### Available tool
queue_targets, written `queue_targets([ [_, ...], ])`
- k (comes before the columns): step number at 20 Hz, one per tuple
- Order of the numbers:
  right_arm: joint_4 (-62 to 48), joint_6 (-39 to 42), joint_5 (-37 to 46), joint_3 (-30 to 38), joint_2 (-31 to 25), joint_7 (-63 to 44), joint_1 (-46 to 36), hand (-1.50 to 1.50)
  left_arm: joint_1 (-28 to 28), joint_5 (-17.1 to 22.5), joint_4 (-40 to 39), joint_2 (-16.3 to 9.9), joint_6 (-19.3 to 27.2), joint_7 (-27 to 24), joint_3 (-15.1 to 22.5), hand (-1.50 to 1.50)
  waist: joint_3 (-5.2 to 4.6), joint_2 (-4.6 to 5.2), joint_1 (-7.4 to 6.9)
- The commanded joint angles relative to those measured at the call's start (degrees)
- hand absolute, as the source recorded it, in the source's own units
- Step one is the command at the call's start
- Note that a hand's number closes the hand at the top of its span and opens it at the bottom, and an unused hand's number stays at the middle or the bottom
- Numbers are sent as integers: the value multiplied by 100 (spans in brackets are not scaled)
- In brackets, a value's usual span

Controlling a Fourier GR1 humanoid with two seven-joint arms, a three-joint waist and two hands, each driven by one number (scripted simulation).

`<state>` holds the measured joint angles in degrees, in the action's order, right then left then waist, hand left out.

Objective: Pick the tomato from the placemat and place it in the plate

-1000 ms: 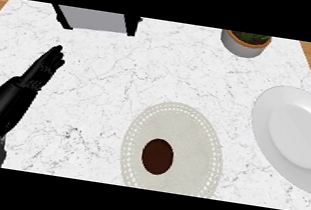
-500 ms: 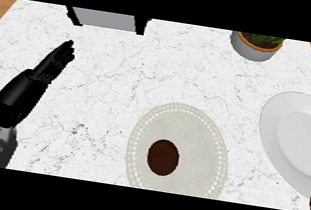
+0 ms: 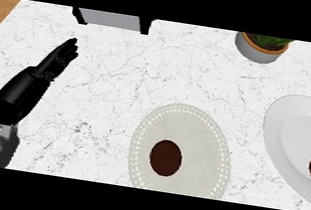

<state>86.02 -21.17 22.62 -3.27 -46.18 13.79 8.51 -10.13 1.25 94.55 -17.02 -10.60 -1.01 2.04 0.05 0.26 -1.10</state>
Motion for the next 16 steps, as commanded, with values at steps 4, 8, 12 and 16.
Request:
queue_targets([
  [4, -2372, 798, 332, -286, 440, -6, -1743, -150, -271, -13, -167, -64, -99, 35, -180, 0, 3, 9, -33],
  [8, -3630, 432, 260, 92, 811, 1455, -2292, -150, 127, -450, -212, 395, 190, -313, 205, 0, 5, 2, 16],
  [12, -4173, 428, -181, 558, 915, 2597, -2399, -150, 83, -174, -4, 214, -50, -47, -37, 0, 6, -10, 37],
  [16, -4102, 825, -672, 916, 884, 3421, -2263, -150, 257, -241, 242, 235, 23, 90, -64, 0, 4, -29, 68],
])
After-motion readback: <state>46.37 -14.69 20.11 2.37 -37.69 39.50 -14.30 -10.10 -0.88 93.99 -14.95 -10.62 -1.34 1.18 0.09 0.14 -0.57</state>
